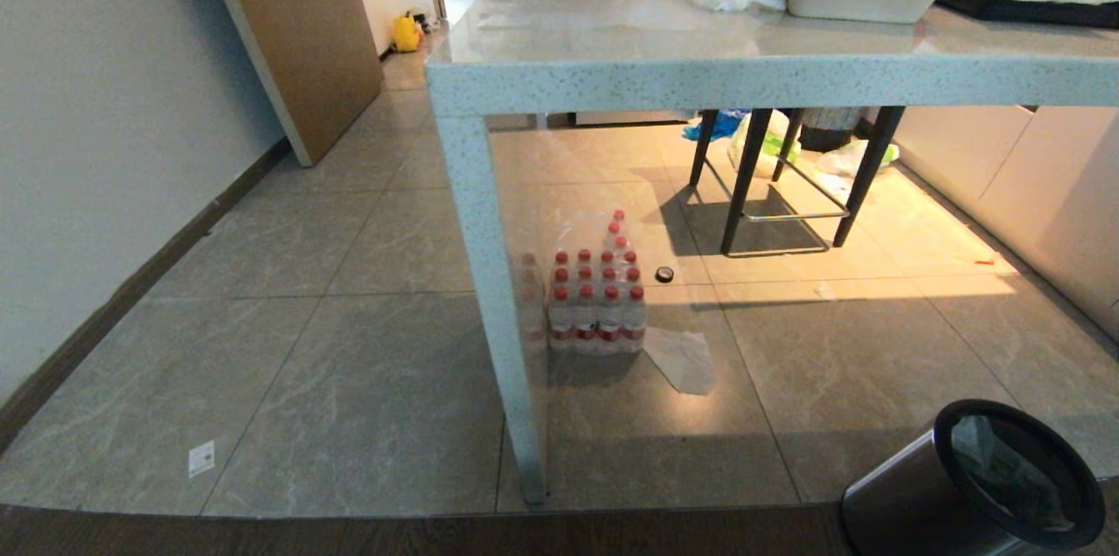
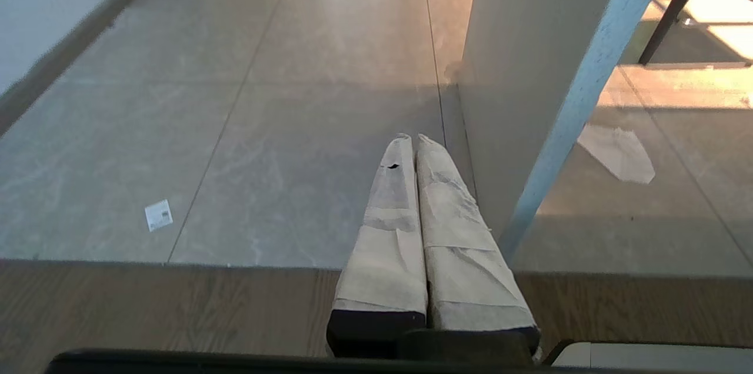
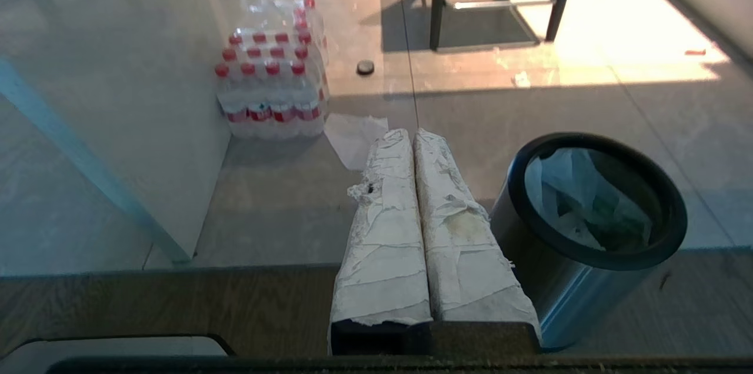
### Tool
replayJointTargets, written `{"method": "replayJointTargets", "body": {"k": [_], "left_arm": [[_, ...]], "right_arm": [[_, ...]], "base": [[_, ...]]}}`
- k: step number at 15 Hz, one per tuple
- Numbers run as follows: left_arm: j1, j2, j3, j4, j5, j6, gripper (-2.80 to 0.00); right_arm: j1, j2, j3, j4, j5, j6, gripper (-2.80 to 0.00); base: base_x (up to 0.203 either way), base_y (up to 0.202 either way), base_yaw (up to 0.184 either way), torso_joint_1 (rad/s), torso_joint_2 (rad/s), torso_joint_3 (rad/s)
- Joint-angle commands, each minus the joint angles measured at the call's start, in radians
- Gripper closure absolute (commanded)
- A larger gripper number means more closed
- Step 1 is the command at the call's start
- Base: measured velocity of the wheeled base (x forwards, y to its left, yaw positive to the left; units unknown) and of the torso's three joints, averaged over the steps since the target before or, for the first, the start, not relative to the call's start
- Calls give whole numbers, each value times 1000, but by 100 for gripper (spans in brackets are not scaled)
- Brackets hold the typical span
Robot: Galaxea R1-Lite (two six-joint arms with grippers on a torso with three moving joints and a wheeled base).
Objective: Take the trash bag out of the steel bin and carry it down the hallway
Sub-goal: Place the outer trash can on the ground
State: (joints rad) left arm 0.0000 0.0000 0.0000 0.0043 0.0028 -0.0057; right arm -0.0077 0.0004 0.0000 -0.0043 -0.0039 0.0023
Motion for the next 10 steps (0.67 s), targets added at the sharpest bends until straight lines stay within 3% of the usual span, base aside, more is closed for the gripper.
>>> {"method": "replayJointTargets", "body": {"k": [1, 10], "left_arm": [[0, 0, 0, 0, 0, 0, 0], [0, 0, 0, 0, 0, 0, 0]], "right_arm": [[0, -1, 0, 0, -1, 1, 0], [0, 0, 0, 0, -1, -1, 0]], "base": [[0, 0, 0, 4, 2, -190], [0, 0, 0, 2, 3, -198]]}}
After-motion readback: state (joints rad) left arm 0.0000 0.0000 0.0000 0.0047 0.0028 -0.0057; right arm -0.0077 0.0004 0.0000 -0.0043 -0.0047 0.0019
